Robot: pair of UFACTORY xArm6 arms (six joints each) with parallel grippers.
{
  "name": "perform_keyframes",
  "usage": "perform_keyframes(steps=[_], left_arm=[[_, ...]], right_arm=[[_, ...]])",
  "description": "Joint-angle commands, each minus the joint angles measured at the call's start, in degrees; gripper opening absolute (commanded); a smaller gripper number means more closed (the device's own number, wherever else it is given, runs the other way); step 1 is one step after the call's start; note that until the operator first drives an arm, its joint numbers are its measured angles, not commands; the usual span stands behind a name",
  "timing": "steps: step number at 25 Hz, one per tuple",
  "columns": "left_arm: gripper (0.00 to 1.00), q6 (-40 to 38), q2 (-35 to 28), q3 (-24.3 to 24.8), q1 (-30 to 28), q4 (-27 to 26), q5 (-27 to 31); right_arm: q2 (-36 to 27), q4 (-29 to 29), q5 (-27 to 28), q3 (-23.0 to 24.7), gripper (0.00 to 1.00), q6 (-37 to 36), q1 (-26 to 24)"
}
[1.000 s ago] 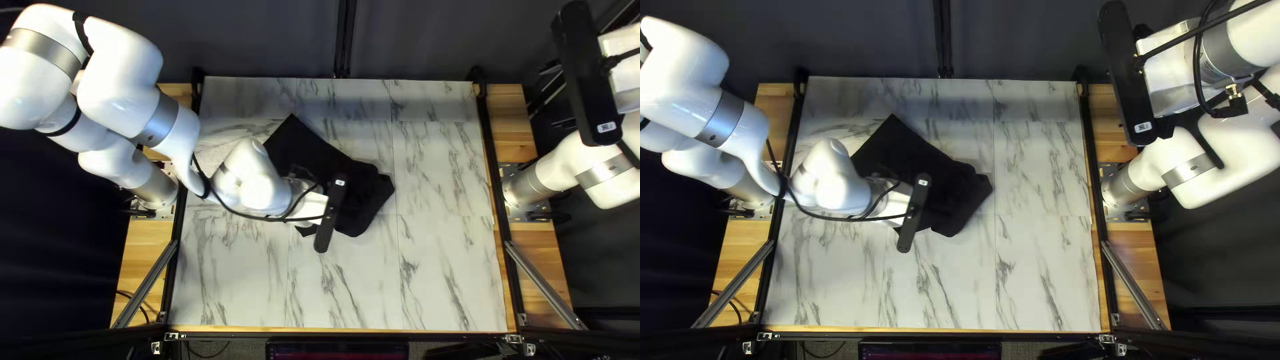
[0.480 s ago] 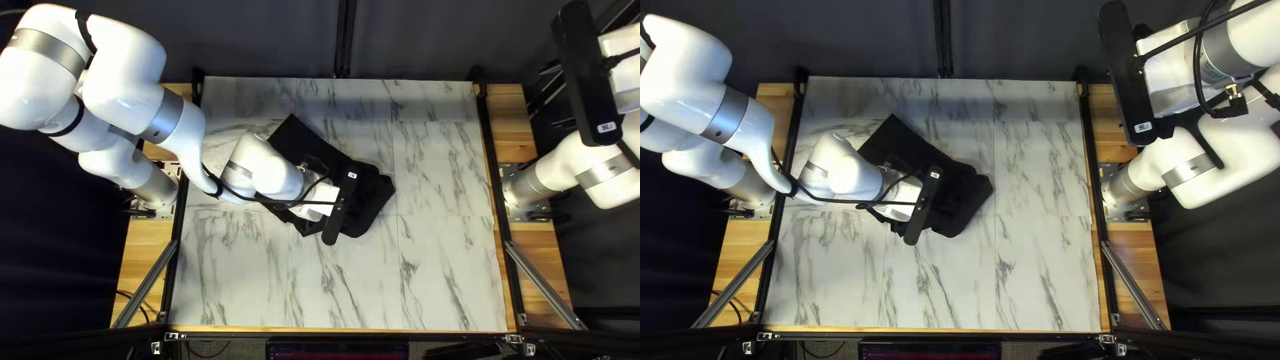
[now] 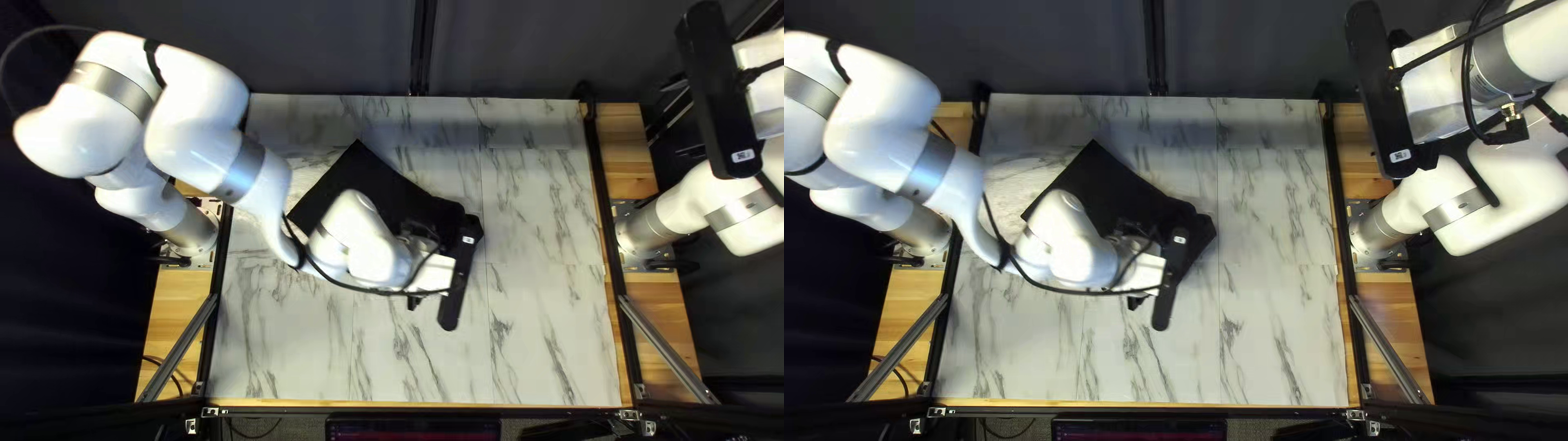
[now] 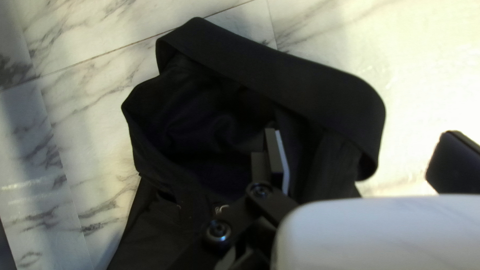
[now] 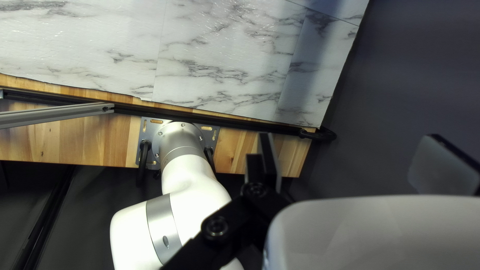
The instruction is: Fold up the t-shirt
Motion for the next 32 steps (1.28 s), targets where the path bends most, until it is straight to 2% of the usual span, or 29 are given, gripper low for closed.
perform_keyframes(steps=[1, 9, 13, 18, 20, 23, 24, 26, 32], left_arm=[[1.0, -0.1, 3.2, -4.4, 0.3, -2.0, 3.1], [1.0, 0.8, 12.7, -15.2, 1.5, -4.0, 7.8], [1.0, -1.7, 17.4, -21.7, 0.7, -2.1, 13.9], [1.0, -4.8, 20.5, -26.0, -0.3, -0.7, 20.0], [0.96, -5.0, 22.0, -28.2, -0.4, -1.1, 21.9], [0.78, -4.7, 23.7, -31.0, -0.4, -1.6, 23.9], [0.49, -4.6, 23.9, -31.4, -0.4, -1.7, 24.3], [0.0, -4.4, 24.5, -32.4, -0.2, -2.0, 25.4], [0.0, -4.7, 23.6, -31.8, -0.3, -2.3, 26.8]], right_arm=[[0.0, 0.0, 0.0, 0.0, 1.0, 0.0, 0.0], [0.0, 0.0, 0.0, 0.0, 1.0, 0.0, 0.0], [0.0, 0.0, 0.0, 0.0, 1.0, 0.0, 0.0], [0.0, 0.0, 0.0, 0.0, 1.0, 0.0, 0.0], [0.0, 0.0, 0.0, 0.0, 1.0, 0.0, 0.0], [0.0, 0.0, 0.0, 0.0, 1.0, 0.0, 0.0], [0.0, 0.0, 0.0, 0.0, 1.0, 0.0, 0.0], [0.0, 0.0, 0.0, 0.0, 1.0, 0.0, 0.0], [0.0, 0.0, 0.0, 0.0, 1.0, 0.0, 0.0]])
